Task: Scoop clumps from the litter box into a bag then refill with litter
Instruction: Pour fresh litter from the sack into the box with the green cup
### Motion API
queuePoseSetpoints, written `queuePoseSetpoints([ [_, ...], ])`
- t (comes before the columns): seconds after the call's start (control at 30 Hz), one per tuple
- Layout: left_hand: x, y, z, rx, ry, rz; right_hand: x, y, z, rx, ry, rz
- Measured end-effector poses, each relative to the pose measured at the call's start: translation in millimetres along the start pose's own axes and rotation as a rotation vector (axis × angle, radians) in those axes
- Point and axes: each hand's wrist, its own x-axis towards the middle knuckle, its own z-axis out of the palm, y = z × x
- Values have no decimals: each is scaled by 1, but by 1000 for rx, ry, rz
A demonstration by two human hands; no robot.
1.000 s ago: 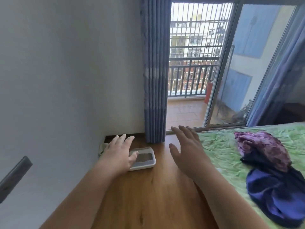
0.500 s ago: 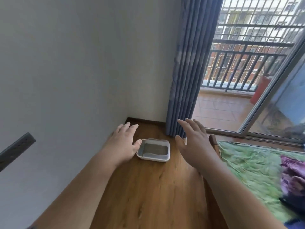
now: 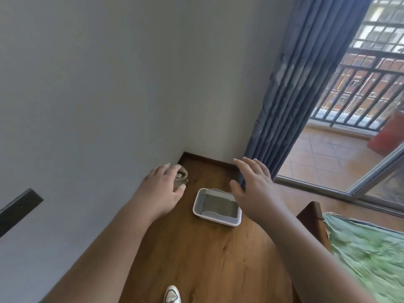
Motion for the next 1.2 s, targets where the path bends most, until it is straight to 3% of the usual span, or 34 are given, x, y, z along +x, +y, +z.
queuePoseSetpoints([
  [0.27, 113, -86, -22, 20, -60, 2, 126, -54, 48, 3, -20, 38],
  [0.5, 176, -113, -21, -2, -130, 2, 197, -53, 76, 16, -84, 81],
  [1.2, 440, -106, 57, -33, -260, -199, 482, 75, 152, 26, -379, 17],
])
